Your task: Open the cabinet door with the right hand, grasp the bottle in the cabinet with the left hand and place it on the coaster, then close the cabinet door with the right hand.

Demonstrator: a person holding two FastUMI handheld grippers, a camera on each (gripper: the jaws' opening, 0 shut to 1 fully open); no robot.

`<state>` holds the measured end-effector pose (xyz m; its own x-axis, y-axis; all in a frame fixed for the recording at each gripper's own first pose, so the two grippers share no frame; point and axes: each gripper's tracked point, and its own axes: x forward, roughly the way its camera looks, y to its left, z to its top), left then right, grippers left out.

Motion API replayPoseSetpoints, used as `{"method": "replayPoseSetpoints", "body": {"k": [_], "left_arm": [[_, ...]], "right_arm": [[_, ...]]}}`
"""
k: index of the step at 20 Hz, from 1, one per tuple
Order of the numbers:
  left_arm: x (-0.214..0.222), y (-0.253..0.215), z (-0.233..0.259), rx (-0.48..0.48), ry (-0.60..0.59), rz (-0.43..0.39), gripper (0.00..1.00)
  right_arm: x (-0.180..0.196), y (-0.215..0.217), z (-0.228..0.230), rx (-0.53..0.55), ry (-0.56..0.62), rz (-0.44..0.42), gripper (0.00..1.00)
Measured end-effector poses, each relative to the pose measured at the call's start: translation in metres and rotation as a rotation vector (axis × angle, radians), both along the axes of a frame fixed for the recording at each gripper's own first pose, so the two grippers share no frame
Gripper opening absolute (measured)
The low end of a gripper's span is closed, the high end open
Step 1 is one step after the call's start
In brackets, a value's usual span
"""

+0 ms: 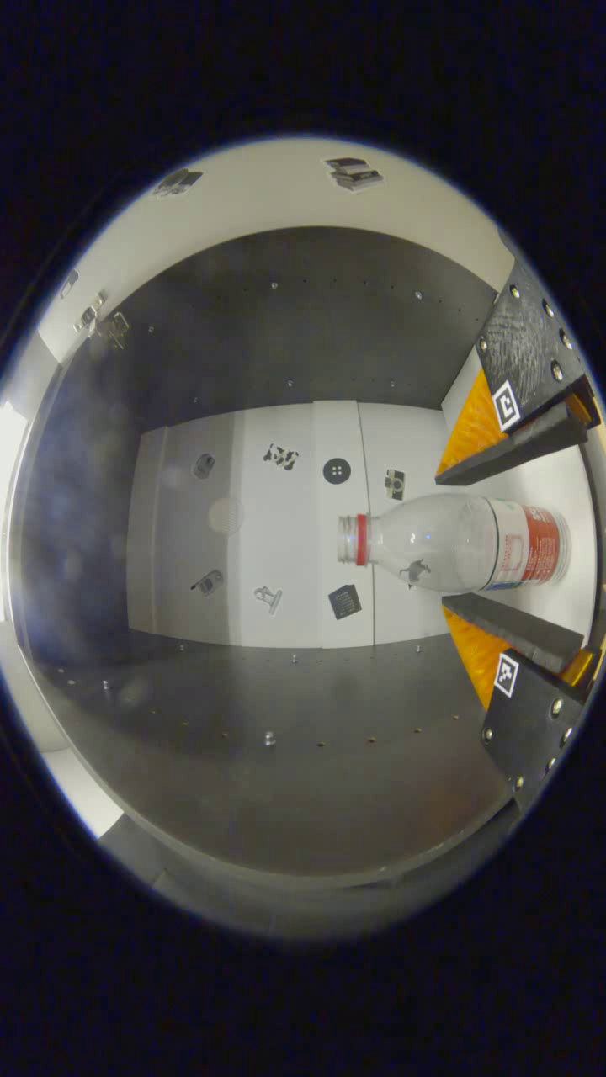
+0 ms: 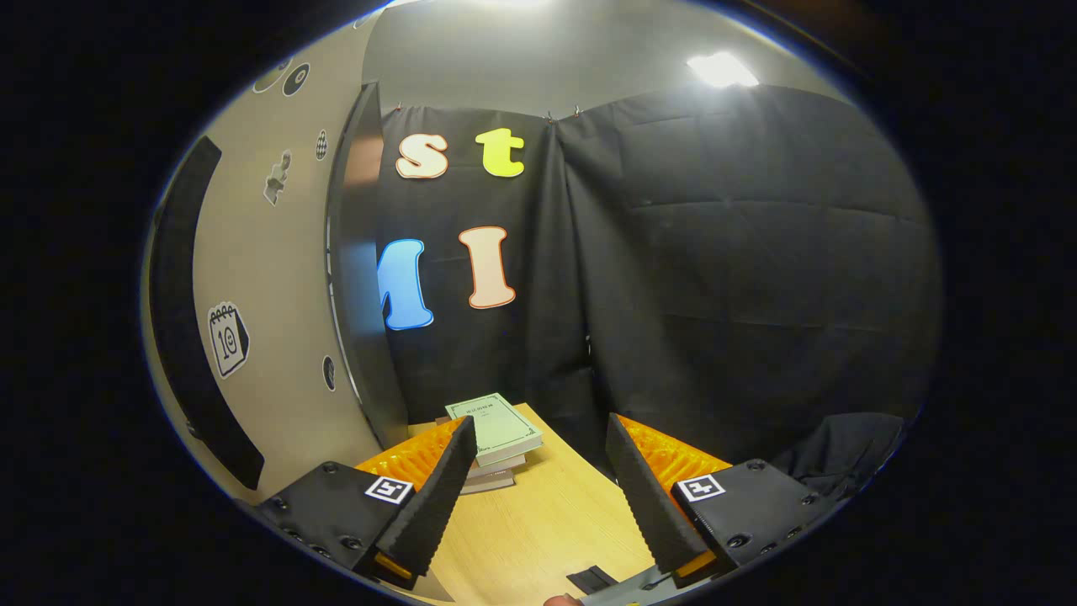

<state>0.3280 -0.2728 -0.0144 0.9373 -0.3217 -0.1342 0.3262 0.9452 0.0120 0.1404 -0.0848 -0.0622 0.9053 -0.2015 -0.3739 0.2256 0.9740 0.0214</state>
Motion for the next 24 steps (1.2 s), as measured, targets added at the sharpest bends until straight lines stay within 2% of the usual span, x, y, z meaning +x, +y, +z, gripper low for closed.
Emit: {"method": "replayPoseSetpoints", "body": {"k": [3,6,9,12,13,15,19,20,21,23,24], "left_arm": [[0.012,0.001,-0.014,0.007,0.029,-0.008,0.76],[0.009,0.01,0.012,-0.035,-0.048,0.003,0.71],[-0.001,0.013,0.026,-0.024,-0.08,-0.011,0.69],[-0.018,0.016,0.038,-0.036,-0.087,-0.024,0.72],[-0.023,0.019,0.042,-0.044,-0.089,-0.027,0.69],[-0.033,0.025,0.048,-0.061,-0.088,-0.027,0.7],[-0.061,0.04,0.058,-0.074,-0.095,-0.003,0.72],[-0.067,0.044,0.06,-0.074,-0.096,0.004,0.69],[-0.076,0.049,0.062,-0.075,-0.095,0.014,0.72],[-0.093,0.06,0.063,-0.083,-0.092,0.042,0.69],[-0.1,0.066,0.065,-0.089,-0.093,0.056,0.69]], "right_arm": [[0.003,0.0,0.002,-0.004,-0.008,-0.007,0.98],[0.004,-0.001,0.003,-0.016,-0.01,-0.009,0.98],[0.006,0.001,0.004,-0.009,-0.014,0.001,0.98],[0.009,0.007,0.003,0.009,-0.02,0.022,0.98],[0.011,0.008,0.003,0.01,-0.02,0.031,0.98],[0.011,0.01,0.003,0.01,-0.021,0.051,0.98],[0.008,0.009,0.002,0.027,-0.021,0.091,0.98],[0.007,0.007,0.003,0.033,-0.022,0.1,0.98],[0.006,0.007,0.003,0.038,-0.022,0.111,0.98],[0.003,0.007,0.002,0.049,-0.019,0.137,0.98],[0.002,0.006,0.001,0.052,-0.017,0.15,0.93]]}}
